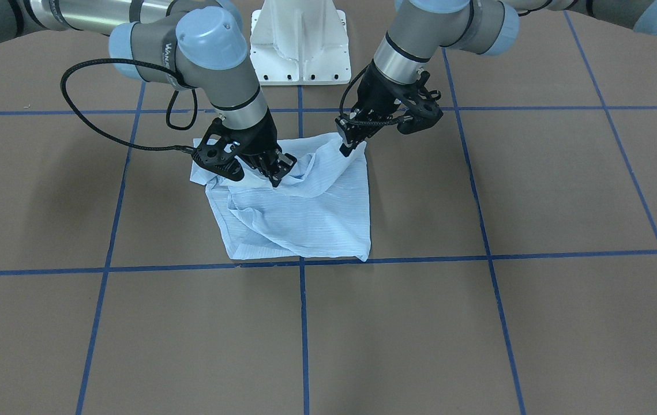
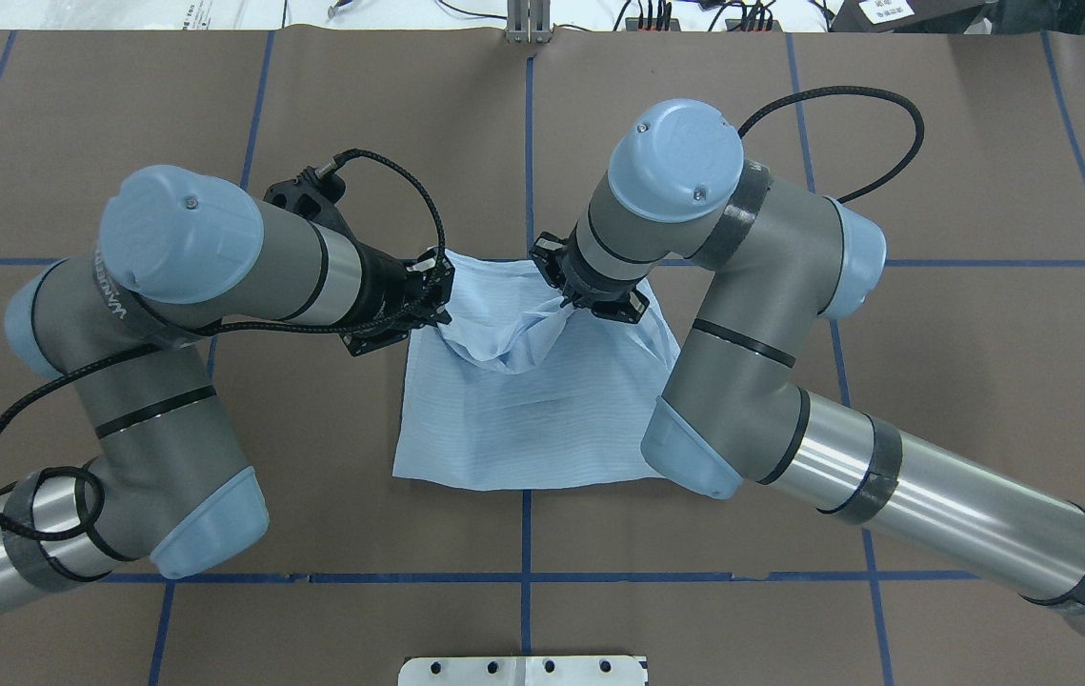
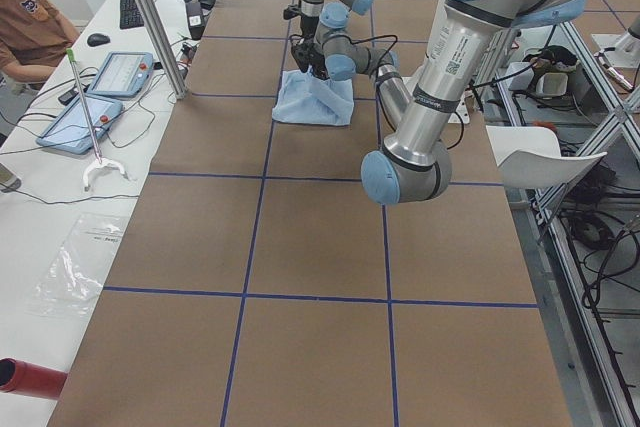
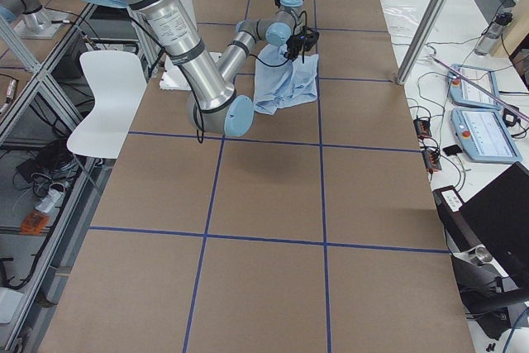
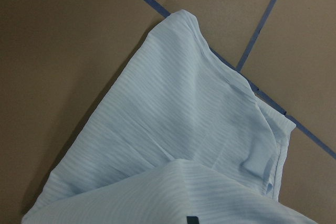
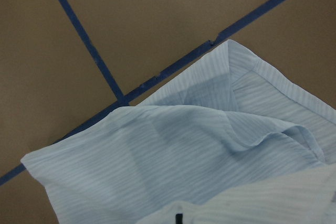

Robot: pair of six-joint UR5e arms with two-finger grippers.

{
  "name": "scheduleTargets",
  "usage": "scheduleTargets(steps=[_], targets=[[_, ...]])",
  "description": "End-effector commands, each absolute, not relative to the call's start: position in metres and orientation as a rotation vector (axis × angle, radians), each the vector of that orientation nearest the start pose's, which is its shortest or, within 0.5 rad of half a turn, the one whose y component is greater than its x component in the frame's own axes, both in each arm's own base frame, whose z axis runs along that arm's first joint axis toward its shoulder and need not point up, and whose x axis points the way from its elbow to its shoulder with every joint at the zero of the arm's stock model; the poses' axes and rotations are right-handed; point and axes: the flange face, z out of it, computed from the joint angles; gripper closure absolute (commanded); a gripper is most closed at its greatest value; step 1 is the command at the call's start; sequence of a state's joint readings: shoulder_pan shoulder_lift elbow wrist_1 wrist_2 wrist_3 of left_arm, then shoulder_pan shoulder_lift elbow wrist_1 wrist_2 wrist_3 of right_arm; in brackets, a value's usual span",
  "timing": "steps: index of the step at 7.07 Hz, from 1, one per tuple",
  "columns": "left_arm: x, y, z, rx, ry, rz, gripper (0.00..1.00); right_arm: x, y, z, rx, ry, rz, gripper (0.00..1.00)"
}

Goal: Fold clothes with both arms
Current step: 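Lift the near edge and fold it away from the robot with both grippers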

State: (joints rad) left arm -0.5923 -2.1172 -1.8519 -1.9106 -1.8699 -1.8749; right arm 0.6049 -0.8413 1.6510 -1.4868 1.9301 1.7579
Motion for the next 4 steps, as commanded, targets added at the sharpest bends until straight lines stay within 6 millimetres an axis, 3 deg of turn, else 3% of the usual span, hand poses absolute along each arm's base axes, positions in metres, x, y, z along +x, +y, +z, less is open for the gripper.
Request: scheduleTargets(steps=[1,2,4], targets=[[0.479,-0.462,0.203,-0.079,1.203,-0.622,1.00,-0.522,-0.486,0.189,-0.152,-0.914,0.585,1.00],[0.496,-0.477,0.213,-0.078,1.199,-0.625,1.00,-0.531,-0.493,0.200,-0.148,-0.931,0.585,1.00],[0.500,-0.498,0.232,-0.066,1.197,-0.645,1.00,-0.546,-0.504,0.224,-0.154,-0.912,0.590,1.00]])
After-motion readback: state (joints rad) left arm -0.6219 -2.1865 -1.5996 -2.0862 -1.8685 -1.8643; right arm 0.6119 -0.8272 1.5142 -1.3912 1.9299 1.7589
